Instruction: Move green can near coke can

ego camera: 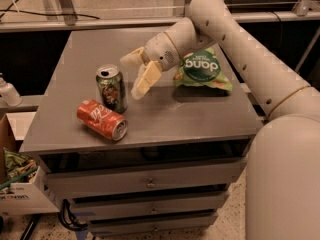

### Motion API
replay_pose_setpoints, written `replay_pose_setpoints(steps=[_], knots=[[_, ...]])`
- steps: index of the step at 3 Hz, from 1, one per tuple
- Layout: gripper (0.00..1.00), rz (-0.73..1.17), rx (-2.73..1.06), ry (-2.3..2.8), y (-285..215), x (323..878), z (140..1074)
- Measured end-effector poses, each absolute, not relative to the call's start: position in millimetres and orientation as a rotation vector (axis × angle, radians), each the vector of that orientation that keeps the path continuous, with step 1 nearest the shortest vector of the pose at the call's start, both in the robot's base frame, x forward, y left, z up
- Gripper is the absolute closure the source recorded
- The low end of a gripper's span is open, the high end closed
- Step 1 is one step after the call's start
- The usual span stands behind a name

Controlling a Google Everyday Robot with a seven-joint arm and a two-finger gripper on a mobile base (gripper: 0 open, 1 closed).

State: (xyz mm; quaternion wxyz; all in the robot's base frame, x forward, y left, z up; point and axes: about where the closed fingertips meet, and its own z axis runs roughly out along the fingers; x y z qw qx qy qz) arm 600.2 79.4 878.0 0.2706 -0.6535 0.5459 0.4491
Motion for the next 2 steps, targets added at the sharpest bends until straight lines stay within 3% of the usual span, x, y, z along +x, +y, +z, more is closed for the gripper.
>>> replay_pose_setpoints(steps=[2], knots=[[0.0, 0.934, -1.668, 1.438, 20.4, 611.0, 893.9]])
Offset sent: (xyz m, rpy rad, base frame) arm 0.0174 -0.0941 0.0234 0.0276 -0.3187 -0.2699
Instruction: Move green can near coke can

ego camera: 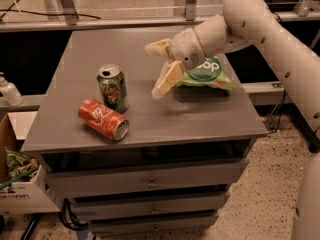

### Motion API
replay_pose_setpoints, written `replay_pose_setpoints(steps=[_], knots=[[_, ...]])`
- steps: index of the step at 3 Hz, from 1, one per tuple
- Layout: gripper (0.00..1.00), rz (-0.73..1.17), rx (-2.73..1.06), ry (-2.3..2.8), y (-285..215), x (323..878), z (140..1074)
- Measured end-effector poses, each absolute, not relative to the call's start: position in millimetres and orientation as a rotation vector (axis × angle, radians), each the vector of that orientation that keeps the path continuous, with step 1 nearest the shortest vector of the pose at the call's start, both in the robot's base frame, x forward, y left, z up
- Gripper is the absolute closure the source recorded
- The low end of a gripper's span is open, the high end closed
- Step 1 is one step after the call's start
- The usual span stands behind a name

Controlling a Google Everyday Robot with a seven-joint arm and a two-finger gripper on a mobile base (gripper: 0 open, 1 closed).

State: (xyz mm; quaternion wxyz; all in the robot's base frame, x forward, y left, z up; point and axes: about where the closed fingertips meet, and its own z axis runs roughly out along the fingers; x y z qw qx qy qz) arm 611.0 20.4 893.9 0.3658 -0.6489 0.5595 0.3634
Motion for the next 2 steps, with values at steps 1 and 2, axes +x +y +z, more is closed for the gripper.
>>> replay_pose_setpoints(steps=[1, 2], knots=[[0.0, 0.827, -1.626, 1.444, -1.5, 620.9, 895.5], [0.0, 0.827, -1.627, 1.444, -1.4, 620.9, 895.5]])
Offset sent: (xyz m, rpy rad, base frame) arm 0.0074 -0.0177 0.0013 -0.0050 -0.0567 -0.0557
